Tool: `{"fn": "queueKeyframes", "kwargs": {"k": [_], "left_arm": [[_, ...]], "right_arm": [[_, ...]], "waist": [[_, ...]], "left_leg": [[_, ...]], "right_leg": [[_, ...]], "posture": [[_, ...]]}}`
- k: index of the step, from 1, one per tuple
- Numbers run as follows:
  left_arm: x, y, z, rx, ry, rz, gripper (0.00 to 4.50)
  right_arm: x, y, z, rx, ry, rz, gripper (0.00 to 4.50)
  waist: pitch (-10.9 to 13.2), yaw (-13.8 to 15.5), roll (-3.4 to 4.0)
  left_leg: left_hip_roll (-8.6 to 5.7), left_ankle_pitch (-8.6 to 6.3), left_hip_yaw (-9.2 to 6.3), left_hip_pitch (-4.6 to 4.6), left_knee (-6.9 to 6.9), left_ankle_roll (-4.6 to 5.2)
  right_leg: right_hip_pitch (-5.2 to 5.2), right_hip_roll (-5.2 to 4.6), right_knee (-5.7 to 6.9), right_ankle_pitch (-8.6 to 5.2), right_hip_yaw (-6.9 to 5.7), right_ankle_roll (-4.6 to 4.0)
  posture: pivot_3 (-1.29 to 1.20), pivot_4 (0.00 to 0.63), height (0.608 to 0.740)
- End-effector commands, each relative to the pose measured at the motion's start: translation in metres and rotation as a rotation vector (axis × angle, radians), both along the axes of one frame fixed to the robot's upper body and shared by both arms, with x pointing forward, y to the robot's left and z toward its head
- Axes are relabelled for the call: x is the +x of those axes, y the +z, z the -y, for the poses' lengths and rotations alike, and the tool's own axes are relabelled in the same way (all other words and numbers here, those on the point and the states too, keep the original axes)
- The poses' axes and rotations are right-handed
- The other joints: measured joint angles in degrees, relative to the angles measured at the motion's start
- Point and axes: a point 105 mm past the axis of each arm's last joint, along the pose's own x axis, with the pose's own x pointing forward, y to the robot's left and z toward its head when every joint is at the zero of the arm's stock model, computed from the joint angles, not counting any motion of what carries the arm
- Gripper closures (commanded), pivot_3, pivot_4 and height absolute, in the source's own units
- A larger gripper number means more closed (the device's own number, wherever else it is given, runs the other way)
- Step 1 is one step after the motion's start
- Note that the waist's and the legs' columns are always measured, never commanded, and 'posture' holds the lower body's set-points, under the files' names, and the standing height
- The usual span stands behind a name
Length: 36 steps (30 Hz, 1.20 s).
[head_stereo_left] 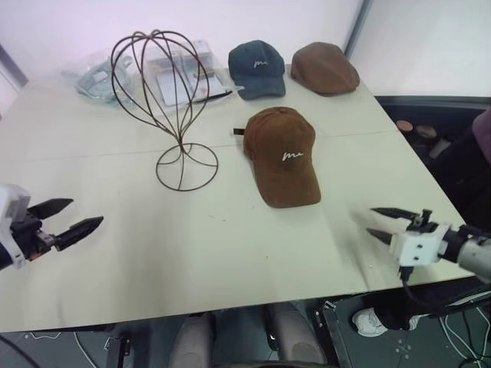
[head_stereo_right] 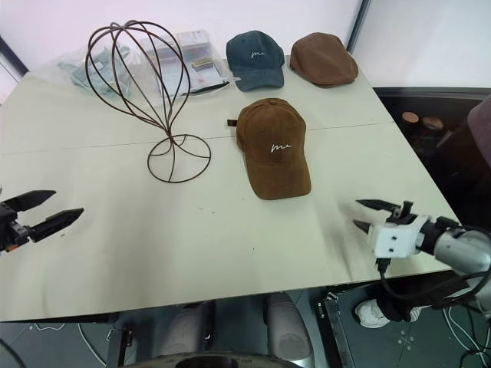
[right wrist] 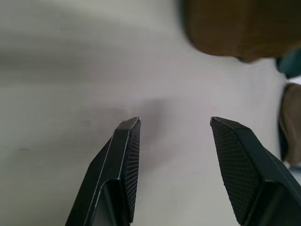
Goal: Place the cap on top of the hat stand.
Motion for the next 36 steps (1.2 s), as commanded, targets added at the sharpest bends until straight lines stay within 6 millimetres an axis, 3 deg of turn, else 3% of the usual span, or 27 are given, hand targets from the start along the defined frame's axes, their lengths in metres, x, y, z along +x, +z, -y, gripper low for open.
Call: {"fn": "queueKeyframes", "kwargs": {"k": [1,10,19,26,36], "left_arm": [[0.003,0.016,0.014,0.012,-0.053,0.052,0.00],[0.009,0.026,0.030,-0.034,-0.083,0.087,0.00],[-0.003,0.030,0.049,-0.077,-0.178,0.040,0.00],[-0.006,0.037,0.068,-0.140,-0.285,0.005,0.00],[-0.001,0.040,0.074,-0.158,-0.311,0.007,0.00]], "right_arm": [[0.015,0.010,-0.014,-0.006,0.042,0.113,2.11],[0.061,0.016,-0.030,-0.015,0.074,0.277,2.11],[0.058,0.003,-0.040,0.007,0.122,0.290,2.11],[0.055,0.003,-0.060,0.061,0.159,0.336,2.11],[0.067,0.003,-0.067,0.052,0.151,0.371,2.11]], "waist": [[0.00,-0.06,0.00],[0.01,-0.06,-0.02],[0.00,-0.05,-0.03],[0.00,-0.22,-0.04],[0.00,-0.10,-0.04]], "left_leg": [[0.00,0.00,0.00,0.01,0.06,0.00],[0.00,0.00,0.02,0.01,0.26,0.00],[0.00,0.00,0.01,0.01,0.28,0.00],[0.00,0.00,0.01,0.05,0.32,0.00],[0.00,0.00,0.00,0.05,0.33,0.00]], "right_leg": [[0.01,0.00,0.02,0.02,0.00,-0.04],[0.05,-0.01,0.19,0.18,0.01,-0.29],[0.07,0.00,0.24,0.18,0.03,-0.29],[0.08,0.01,0.33,0.18,0.04,-0.28],[0.08,0.01,0.33,0.18,0.04,-0.29]], "posture": [[0.00,0.150,0.740],[0.00,0.150,0.740],[0.00,0.150,0.740],[0.00,0.150,0.740],[0.00,0.150,0.740]]}}
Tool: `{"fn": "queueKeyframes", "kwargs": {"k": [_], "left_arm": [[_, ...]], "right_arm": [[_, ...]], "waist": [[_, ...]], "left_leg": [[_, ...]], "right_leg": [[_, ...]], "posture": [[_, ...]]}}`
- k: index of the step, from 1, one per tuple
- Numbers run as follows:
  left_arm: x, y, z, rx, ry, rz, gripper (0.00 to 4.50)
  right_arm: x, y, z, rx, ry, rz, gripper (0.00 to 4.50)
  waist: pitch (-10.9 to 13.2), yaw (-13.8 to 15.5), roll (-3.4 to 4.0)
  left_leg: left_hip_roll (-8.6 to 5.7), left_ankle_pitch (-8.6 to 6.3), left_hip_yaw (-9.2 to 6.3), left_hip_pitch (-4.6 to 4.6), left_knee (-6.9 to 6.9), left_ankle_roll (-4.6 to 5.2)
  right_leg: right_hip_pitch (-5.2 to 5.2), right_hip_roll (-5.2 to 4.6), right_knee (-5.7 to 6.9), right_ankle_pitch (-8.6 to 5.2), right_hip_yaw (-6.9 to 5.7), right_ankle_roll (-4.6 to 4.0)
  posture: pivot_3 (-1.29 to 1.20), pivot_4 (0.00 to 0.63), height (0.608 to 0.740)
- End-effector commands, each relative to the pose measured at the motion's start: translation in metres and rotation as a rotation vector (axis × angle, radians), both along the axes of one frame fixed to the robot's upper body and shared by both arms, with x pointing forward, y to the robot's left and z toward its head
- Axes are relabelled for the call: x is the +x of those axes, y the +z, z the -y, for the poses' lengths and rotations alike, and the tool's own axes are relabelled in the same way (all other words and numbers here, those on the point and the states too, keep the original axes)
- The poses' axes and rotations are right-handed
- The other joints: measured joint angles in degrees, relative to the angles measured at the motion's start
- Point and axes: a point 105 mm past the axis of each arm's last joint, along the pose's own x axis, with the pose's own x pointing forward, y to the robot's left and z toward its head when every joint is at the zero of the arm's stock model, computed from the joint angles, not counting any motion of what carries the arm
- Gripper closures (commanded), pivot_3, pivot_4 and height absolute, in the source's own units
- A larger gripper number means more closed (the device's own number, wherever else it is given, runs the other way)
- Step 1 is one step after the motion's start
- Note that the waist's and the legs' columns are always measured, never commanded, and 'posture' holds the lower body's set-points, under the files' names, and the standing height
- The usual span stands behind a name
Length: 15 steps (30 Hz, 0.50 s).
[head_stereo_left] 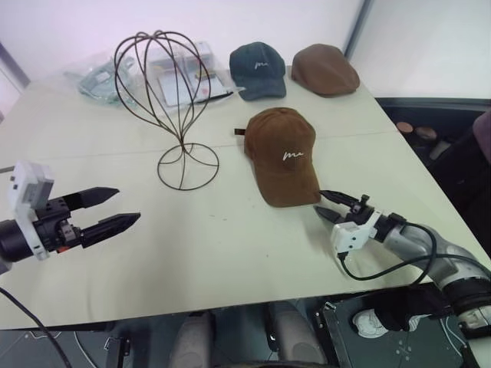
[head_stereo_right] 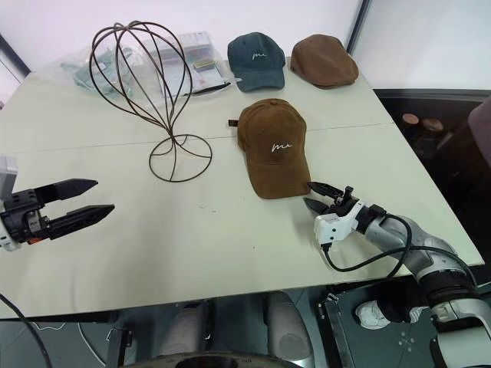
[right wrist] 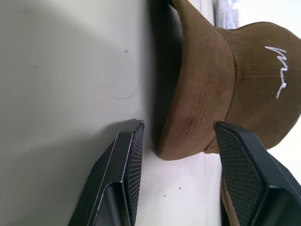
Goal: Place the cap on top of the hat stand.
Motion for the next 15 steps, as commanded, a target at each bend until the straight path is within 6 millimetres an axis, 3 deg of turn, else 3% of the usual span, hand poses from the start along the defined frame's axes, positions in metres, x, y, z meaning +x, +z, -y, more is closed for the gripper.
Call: {"fn": "queueKeyframes", "kwargs": {"k": [1,8,15], "left_arm": [[0.002,0.005,0.004,0.005,-0.014,0.023,0.00],[0.004,0.005,0.006,-0.004,-0.011,0.032,0.00],[0.004,0.005,0.009,-0.007,-0.012,0.030,0.00]], "right_arm": [[0.007,0.005,0.001,-0.004,-0.007,0.037,2.11],[0.016,0.003,0.004,-0.072,0.049,0.091,2.11],[0.017,0.005,-0.024,-0.106,0.239,0.240,2.11]], "waist": [[0.00,-0.02,0.00],[0.00,-0.11,0.00],[-0.03,-0.29,-0.05]], "left_leg": [[0.00,0.00,0.00,0.00,0.00,0.00],[0.00,0.00,0.00,0.00,0.04,0.00],[0.00,0.00,-0.01,0.00,0.01,0.00]], "right_leg": [[0.00,0.00,0.00,0.00,0.00,0.00],[0.01,0.00,0.00,0.01,0.00,-0.02],[-0.02,0.02,0.00,0.02,0.01,-0.03]], "posture": [[0.00,0.150,0.740],[0.00,0.150,0.740],[0.00,0.150,0.740]]}}
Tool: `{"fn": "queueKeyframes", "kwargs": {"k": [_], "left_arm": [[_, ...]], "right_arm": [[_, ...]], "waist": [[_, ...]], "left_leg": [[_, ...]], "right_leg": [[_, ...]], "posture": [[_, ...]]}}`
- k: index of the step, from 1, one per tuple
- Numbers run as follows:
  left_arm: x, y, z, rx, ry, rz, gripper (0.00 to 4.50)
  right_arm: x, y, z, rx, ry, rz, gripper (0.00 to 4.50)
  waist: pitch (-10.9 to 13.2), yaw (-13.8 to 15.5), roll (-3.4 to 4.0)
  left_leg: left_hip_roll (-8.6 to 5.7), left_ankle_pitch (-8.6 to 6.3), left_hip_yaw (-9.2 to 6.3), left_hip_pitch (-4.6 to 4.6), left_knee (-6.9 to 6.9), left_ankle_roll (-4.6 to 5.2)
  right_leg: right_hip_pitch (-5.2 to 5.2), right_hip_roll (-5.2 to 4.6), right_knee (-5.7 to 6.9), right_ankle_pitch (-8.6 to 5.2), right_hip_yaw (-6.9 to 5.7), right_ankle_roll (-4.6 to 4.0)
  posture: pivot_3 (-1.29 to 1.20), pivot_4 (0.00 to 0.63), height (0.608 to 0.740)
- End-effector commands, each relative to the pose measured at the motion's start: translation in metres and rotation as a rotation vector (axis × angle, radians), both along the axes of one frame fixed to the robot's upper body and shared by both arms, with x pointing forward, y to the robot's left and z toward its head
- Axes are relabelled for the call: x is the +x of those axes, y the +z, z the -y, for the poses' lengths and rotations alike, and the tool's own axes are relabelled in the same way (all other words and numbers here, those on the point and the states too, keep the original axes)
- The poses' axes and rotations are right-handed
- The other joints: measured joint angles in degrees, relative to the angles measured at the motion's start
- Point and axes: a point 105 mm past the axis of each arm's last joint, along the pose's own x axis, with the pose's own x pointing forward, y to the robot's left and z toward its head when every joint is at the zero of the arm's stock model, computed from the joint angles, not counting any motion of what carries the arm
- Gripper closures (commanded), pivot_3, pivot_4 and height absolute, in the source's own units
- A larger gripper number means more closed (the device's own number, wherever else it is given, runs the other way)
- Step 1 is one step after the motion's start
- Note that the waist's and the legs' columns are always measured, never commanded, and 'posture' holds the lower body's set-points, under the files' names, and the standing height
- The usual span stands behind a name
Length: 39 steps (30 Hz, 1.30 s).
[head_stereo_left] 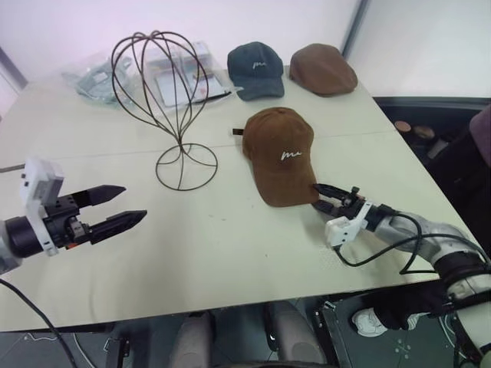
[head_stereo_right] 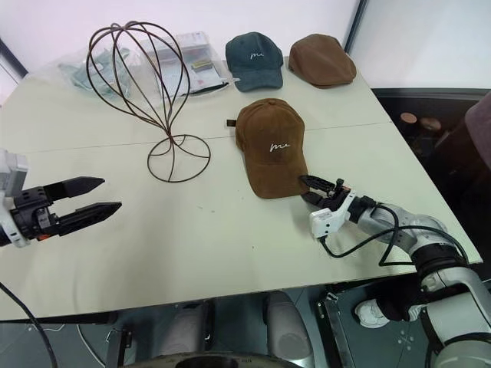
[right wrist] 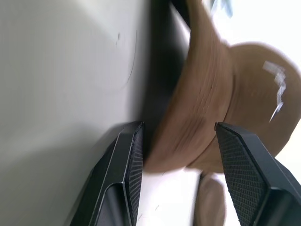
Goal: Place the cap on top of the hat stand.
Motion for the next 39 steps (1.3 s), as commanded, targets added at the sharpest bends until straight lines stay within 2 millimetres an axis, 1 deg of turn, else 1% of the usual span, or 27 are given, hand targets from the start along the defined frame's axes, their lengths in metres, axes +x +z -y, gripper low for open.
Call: {"fn": "queueKeyframes", "kwargs": {"k": [1,6,7,9,11,12,15,17,20,22,24,26,28,31,32,33,35,39], "left_arm": [[-0.001,0.008,0.002,0.008,-0.006,0.036,0.00],[-0.004,0.010,0.000,0.012,0.012,0.041,0.00],[-0.004,0.010,-0.001,0.014,0.020,0.041,0.00],[-0.005,0.010,-0.002,0.017,0.030,0.041,0.00],[-0.006,0.010,-0.004,0.020,0.039,0.043,0.00],[-0.007,0.010,-0.005,0.021,0.047,0.045,0.00],[-0.008,0.011,-0.007,0.022,0.061,0.047,0.00],[-0.008,0.011,-0.008,0.022,0.065,0.048,0.00],[-0.008,0.011,-0.009,0.023,0.070,0.049,0.00],[-0.007,0.011,-0.009,0.025,0.073,0.051,0.00],[-0.007,0.013,-0.009,0.026,0.071,0.054,0.00],[-0.006,0.016,-0.009,0.023,0.067,0.059,0.00],[-0.006,0.021,-0.011,0.020,0.063,0.066,0.00],[-0.002,0.029,-0.015,0.025,0.063,0.087,0.00],[0.000,0.035,-0.018,0.019,0.068,0.105,0.00],[0.001,0.038,-0.019,0.013,0.072,0.117,0.00],[0.006,0.059,-0.026,-0.024,0.090,0.181,0.00],[0.008,0.090,-0.035,-0.065,0.105,0.276,0.00]], "right_arm": [[0.001,0.003,-0.010,-0.007,0.084,0.065,2.11],[0.007,0.003,-0.015,-0.012,0.115,0.095,2.11],[0.009,0.002,-0.016,-0.011,0.117,0.099,2.35],[0.010,0.000,-0.017,-0.005,0.120,0.100,3.04],[0.011,-0.001,-0.018,0.005,0.120,0.098,4.03],[0.011,-0.002,-0.018,0.013,0.115,0.098,4.46],[0.013,-0.003,-0.020,0.032,0.105,0.106,4.46],[0.014,-0.004,-0.022,0.049,0.098,0.103,4.46],[0.022,0.003,-0.020,0.168,0.014,0.078,4.46],[0.034,0.016,-0.015,0.295,-0.084,0.076,4.46],[0.046,0.038,-0.010,0.431,-0.169,0.105,4.46],[0.054,0.056,-0.006,0.530,-0.224,0.130,4.46],[0.060,0.080,-0.002,0.602,-0.259,0.182,4.46],[0.068,0.127,0.007,0.704,-0.300,0.288,4.46],[0.069,0.145,0.009,0.739,-0.303,0.329,4.46],[0.069,0.157,0.010,0.761,-0.305,0.351,4.46],[0.066,0.193,0.006,0.796,-0.269,0.422,4.46],[0.056,0.246,-0.009,0.883,-0.188,0.499,4.46]], "waist": [[-0.03,-0.07,-0.04],[-0.16,-0.47,-0.27],[-0.20,-0.63,-0.35],[-0.28,-1.09,-0.47],[-0.33,-1.53,-0.56],[-0.33,-1.68,-0.56],[-0.29,-1.60,-0.61],[-0.31,-1.63,-0.64],[-0.32,-1.73,-0.66],[-0.30,-1.75,-0.68],[-0.27,-1.69,-0.64],[-0.20,-1.52,-0.57],[-0.16,-1.25,-0.56],[-0.02,-1.18,-0.47],[0.03,-1.20,-0.42],[0.08,-1.22,-0.39],[0.15,-1.25,-0.36],[0.19,-1.45,-0.35]], "left_leg": [[0.00,0.00,0.00,0.01,0.00,0.00],[0.00,0.00,-0.01,0.02,0.02,0.00],[0.00,0.00,-0.02,0.03,0.02,0.00],[0.00,0.00,-0.03,0.04,0.02,0.01],[0.00,0.00,-0.05,0.13,0.02,0.00],[0.00,0.00,-0.05,0.24,0.02,0.01],[0.00,0.00,-0.05,0.92,-0.14,0.01],[0.00,-0.01,-0.09,0.99,-0.18,0.02],[0.00,-0.01,-0.11,1.02,-0.17,0.02],[0.00,-0.01,-0.11,1.02,-0.18,0.02],[0.00,-0.01,-0.12,1.00,-0.18,0.02],[0.00,-0.01,-0.13,0.95,-0.19,0.02],[0.00,0.00,-0.13,0.94,-0.19,0.02],[0.00,-0.01,-0.15,0.89,-0.19,0.02],[0.00,0.00,-0.15,0.86,-0.19,0.02],[0.00,-0.01,-0.15,0.85,-0.19,0.02],[0.00,-0.01,-0.14,0.84,-0.27,0.02],[0.00,0.00,-0.15,0.80,-0.56,0.02]], "right_leg": [[0.00,0.00,0.01,0.00,0.00,0.00],[0.04,0.00,0.01,0.02,0.01,-0.03],[0.05,0.00,0.01,0.02,0.01,-0.03],[0.10,0.00,0.00,0.02,0.01,-0.03],[0.19,0.00,0.00,0.02,0.01,-0.03],[0.29,0.00,0.00,0.02,0.02,-0.03],[0.88,0.01,-0.08,-0.01,0.03,-0.01],[0.94,0.01,-0.08,-0.11,0.03,0.12],[1.01,0.02,-0.08,-0.15,0.03,0.20],[1.02,0.02,-0.09,-0.15,0.03,0.20],[1.01,0.02,-0.08,-0.12,0.03,0.16],[0.99,0.03,-0.09,-0.07,0.03,0.08],[0.98,0.03,-0.09,-0.04,0.03,0.03],[0.92,0.03,-0.10,-0.06,0.02,0.05],[0.87,0.03,-0.11,-0.10,0.02,0.12],[0.87,0.03,-0.11,-0.17,0.02,0.23],[0.81,0.03,-0.12,-0.18,0.02,0.25],[0.62,0.08,-0.12,-0.18,0.02,0.23]], "posture": [[0.00,0.150,0.740],[0.00,0.150,0.740],[0.00,0.150,0.740],[0.00,0.150,0.740],[0.00,0.150,0.740],[0.00,0.150,0.740],[0.00,0.150,0.740],[0.00,0.150,0.740],[0.00,0.150,0.740],[0.00,0.150,0.740],[0.00,0.150,0.740],[0.00,0.150,0.740],[0.00,0.150,0.740],[0.00,0.150,0.740],[0.00,0.150,0.740],[0.00,0.150,0.740],[0.00,0.150,0.740],[0.00,0.150,0.740]]}}
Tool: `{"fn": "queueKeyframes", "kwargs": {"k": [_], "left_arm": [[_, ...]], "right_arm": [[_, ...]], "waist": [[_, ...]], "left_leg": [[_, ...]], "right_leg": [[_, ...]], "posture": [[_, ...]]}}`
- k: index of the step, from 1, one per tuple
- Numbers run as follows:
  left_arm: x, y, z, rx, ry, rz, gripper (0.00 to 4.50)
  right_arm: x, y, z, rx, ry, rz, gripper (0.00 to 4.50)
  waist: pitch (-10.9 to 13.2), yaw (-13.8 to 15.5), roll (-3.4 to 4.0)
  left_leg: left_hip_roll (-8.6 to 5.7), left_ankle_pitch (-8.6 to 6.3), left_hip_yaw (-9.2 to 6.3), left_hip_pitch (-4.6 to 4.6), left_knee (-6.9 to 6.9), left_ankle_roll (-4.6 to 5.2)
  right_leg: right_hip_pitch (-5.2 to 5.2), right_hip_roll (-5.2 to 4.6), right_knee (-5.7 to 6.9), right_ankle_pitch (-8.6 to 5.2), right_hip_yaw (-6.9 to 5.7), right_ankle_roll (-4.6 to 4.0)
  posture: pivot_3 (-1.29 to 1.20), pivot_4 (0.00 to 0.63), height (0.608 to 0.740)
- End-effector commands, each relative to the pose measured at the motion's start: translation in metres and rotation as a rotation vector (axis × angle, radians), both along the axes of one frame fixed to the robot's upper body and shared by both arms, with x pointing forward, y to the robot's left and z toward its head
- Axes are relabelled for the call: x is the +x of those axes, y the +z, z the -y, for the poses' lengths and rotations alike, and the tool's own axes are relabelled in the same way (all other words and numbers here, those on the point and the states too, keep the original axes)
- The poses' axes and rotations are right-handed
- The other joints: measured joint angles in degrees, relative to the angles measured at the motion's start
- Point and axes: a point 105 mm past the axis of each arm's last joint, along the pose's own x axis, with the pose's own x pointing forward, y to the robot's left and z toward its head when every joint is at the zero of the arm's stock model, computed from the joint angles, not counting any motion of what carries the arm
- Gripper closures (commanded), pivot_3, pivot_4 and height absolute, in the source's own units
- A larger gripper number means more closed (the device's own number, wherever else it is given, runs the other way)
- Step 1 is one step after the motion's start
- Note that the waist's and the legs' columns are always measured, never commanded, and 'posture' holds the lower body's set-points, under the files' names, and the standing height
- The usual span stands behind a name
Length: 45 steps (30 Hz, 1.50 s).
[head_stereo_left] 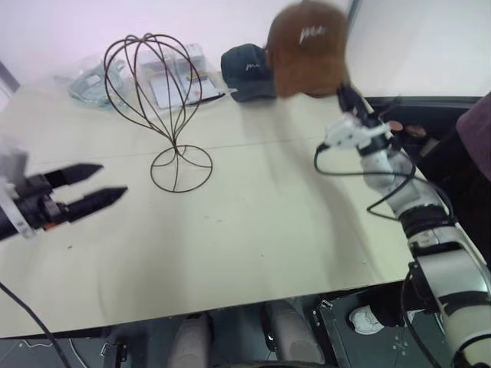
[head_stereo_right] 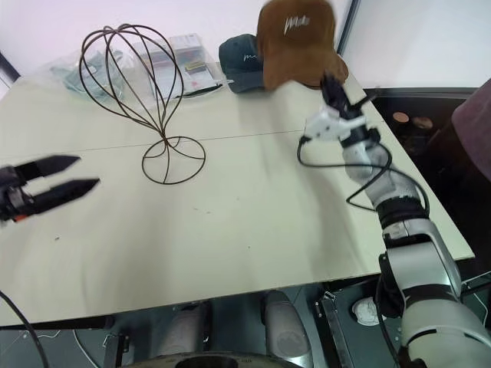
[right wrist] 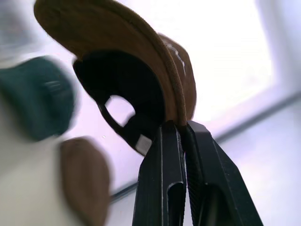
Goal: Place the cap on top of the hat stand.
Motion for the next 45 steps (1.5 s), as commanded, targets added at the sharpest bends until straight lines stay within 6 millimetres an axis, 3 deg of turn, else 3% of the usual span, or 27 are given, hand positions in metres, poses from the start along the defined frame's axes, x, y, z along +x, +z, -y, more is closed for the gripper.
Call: {"fn": "queueKeyframes", "kwargs": {"k": [1,4,7,14,19,28,45], "left_arm": [[-0.004,0.032,-0.009,-0.016,0.017,0.104,0.00],[-0.006,0.049,-0.017,-0.016,0.035,0.153,0.00],[-0.007,0.056,-0.026,0.008,0.064,0.173,0.00],[-0.013,0.066,-0.038,0.016,0.100,0.212,0.00],[-0.015,0.068,-0.043,0.021,0.126,0.224,0.00],[-0.011,0.067,-0.045,0.014,0.135,0.232,0.00],[0.017,0.059,-0.031,-0.029,0.096,0.226,0.00]], "right_arm": [[-0.017,0.057,-0.015,0.090,0.084,0.143,4.46],[-0.031,0.085,-0.044,0.152,0.209,0.177,4.46],[-0.046,0.099,-0.074,0.204,0.340,0.155,4.46],[-0.080,0.108,-0.123,0.300,0.537,0.077,4.46],[-0.097,0.100,-0.142,0.310,0.601,0.028,4.46],[-0.105,0.067,-0.175,0.297,0.643,-0.085,4.46],[-0.104,0.027,-0.201,0.229,0.626,-0.194,4.46]], "waist": [[0.01,-0.02,0.01],[0.01,-0.14,0.02],[0.01,-0.08,0.03],[0.03,0.62,0.06],[0.03,1.23,0.05],[0.03,1.59,0.06],[0.01,1.72,0.03]], "left_leg": [[0.00,0.00,0.00,0.00,-0.08,0.00],[0.01,-0.02,0.00,-0.14,-0.15,0.04],[0.03,-0.02,0.00,-0.77,-0.09,0.04],[0.04,-0.02,-0.08,-0.98,-0.09,0.03],[0.04,-0.01,-0.08,-0.96,-0.04,0.03],[0.08,-0.01,-0.07,-0.92,-0.03,0.02],[0.09,-0.01,-0.06,-0.93,-0.04,0.02]], "right_leg": [[-0.02,-0.01,0.00,0.00,0.00,-0.10],[-0.18,0.01,0.03,-0.05,0.00,-0.10],[-0.85,0.01,0.17,-0.01,-0.01,-0.04],[-0.98,-0.03,0.16,-0.02,-0.16,-0.05],[-0.98,-0.04,0.18,-0.02,-0.17,-0.10],[-0.98,-0.01,0.17,0.04,-0.19,-0.21],[-0.99,-0.01,0.15,0.04,-0.21,-0.20]], "posture": [[0.00,0.150,0.740],[0.00,0.150,0.740],[0.00,0.150,0.740],[0.00,0.150,0.740],[0.00,0.150,0.740],[0.00,0.150,0.740],[0.00,0.150,0.740]]}}
